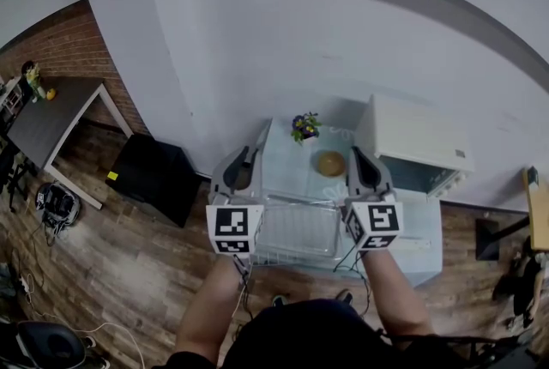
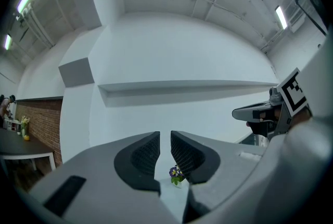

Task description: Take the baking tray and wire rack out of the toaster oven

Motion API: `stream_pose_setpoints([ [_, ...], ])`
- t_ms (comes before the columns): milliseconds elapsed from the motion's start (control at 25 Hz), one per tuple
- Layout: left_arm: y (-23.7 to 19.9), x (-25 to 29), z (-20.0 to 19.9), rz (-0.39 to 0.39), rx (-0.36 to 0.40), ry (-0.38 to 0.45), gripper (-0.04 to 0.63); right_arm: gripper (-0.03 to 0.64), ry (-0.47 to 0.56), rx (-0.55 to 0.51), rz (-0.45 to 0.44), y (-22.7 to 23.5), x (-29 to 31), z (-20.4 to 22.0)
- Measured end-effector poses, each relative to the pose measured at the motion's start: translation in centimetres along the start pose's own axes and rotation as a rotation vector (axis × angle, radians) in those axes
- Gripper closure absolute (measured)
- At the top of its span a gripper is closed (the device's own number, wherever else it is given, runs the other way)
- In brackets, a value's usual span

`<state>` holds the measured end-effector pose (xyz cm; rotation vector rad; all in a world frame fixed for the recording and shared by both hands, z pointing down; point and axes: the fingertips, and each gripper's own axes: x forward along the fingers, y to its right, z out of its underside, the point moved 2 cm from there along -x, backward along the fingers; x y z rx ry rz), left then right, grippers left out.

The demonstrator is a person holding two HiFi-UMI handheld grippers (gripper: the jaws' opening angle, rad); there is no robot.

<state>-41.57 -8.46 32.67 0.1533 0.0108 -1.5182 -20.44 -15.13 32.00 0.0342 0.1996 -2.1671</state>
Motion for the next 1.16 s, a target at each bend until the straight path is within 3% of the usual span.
stream_pose_setpoints([
  [1160, -0.9, -0.6, 0.8, -0.011, -0.053, -0.023, 0.532, 0.612, 0.002, 0.015, -0.037, -0.8, -0.2, -0.1],
])
